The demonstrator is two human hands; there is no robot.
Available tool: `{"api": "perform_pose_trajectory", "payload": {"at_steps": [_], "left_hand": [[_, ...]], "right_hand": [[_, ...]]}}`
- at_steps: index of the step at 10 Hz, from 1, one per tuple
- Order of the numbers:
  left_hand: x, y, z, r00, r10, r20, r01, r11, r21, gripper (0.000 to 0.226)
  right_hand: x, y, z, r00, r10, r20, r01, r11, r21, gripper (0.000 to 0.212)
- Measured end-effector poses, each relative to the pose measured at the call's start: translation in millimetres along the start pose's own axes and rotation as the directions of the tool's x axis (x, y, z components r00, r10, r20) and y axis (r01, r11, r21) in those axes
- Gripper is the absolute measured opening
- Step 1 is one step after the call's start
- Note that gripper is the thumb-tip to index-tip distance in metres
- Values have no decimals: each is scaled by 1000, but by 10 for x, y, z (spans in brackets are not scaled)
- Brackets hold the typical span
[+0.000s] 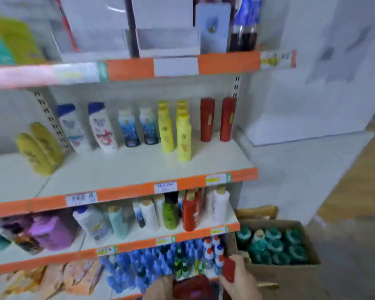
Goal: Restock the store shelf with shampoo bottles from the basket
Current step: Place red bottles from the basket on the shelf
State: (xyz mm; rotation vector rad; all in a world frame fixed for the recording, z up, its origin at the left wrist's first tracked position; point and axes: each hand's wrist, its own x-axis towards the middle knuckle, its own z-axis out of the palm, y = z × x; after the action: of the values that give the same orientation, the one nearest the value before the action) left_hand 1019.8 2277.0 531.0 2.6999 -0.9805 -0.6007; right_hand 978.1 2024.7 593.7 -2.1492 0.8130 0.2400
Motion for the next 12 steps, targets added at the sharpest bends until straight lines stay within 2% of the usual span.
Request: {"api": "perform_pose_trajectory", "payload": {"at_steps": [1, 2, 3, 4, 5, 6, 7, 8, 10, 12], "left_hand": [[400, 580, -604, 999, 16, 48, -18, 999, 30, 36], [528, 972, -1057, 999, 38, -8, -39, 999, -26, 39], [408, 1402, -1829, 978, -205, 43, 207, 976, -62, 53], [500, 1427, -2315, 970, -230, -75, 217, 965, -151, 46], [682, 1447, -2470, 957, -228, -178, 179, 951, -254, 54], [861, 1466, -2676, 935, -227, -272, 128, 933, -336, 53], [1046, 1505, -2937, 923, -215, -319, 86, 923, -374, 46], [1258, 1444, -3175, 918, -219, -332, 83, 922, -379, 47], [1533, 1373, -3510, 915, -206, -347, 67, 926, -373, 45], [1587, 1439, -3786, 912, -172, -373, 16, 922, -387, 41]], "right_hand": [[-98, -206, -469, 999, -29, -28, 30, 999, 32, 66], [-292, -427, -900, 993, -55, -104, 55, 998, -5, 55], [-358, -560, -1220, 978, -101, -181, 108, 994, 25, 39], [-324, -642, -1429, 951, -153, -269, 176, 982, 62, 36], [-233, -792, -1610, 940, -167, -298, 191, 980, 54, 35], [-84, -1013, -1761, 924, -173, -340, 206, 976, 63, 42], [87, -1274, -1879, 914, -173, -366, 217, 973, 82, 42], [274, -1508, -1959, 907, -180, -380, 234, 967, 100, 37], [458, -1816, -2086, 891, -227, -393, 269, 961, 56, 40], [443, -1955, -2253, 870, -225, -439, 303, 946, 115, 41]]}}
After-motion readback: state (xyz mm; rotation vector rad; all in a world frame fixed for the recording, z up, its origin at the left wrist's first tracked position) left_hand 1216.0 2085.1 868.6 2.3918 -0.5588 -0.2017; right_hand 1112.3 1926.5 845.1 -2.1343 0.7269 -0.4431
